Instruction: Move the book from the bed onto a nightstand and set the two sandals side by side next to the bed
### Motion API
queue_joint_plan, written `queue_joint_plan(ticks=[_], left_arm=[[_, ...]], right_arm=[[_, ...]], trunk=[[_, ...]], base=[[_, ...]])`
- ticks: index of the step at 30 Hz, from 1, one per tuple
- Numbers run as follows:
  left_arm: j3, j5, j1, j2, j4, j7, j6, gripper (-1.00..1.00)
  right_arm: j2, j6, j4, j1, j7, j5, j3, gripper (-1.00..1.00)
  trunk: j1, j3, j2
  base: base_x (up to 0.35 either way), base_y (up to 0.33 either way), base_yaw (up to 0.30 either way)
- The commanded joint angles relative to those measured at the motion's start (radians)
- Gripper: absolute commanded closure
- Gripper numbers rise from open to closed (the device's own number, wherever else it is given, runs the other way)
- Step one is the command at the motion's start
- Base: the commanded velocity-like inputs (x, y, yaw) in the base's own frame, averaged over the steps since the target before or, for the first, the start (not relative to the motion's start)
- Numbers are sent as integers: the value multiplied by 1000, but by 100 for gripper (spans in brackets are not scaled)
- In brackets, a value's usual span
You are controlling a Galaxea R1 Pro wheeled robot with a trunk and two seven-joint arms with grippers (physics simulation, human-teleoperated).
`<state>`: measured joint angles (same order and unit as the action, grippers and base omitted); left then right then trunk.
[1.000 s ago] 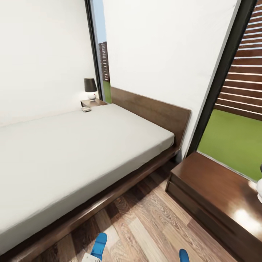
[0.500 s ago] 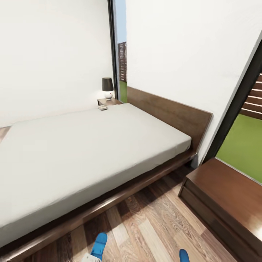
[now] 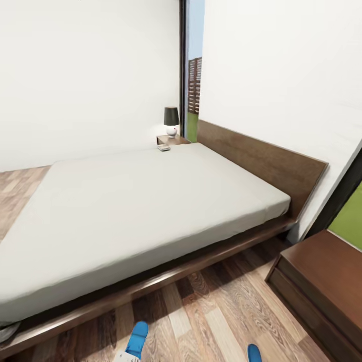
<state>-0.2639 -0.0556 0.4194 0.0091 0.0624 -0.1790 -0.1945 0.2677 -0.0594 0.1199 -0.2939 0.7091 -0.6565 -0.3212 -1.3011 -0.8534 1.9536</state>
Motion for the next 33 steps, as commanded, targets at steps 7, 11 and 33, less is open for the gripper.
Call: queue_joint_plan(ticks=[7,11,33], left_arm=[[-6,-6,1,1,-1,-2,-3,100],[-6,-6,1,0,-1,-2,-3,100],[-6,-6,1,0,-1,-2,-3,100]], right_arm=[[1,-7,1,0,3,-11,-6,100],[1,-7,1,0,3,-11,-6,100],[1,-7,1,0,3,-11,-6,100]], trunk=[[0,-1,0],[0,-1,0],[0,-1,0]], base=[[0,0,275],[0,0,275],[0,0,275]])
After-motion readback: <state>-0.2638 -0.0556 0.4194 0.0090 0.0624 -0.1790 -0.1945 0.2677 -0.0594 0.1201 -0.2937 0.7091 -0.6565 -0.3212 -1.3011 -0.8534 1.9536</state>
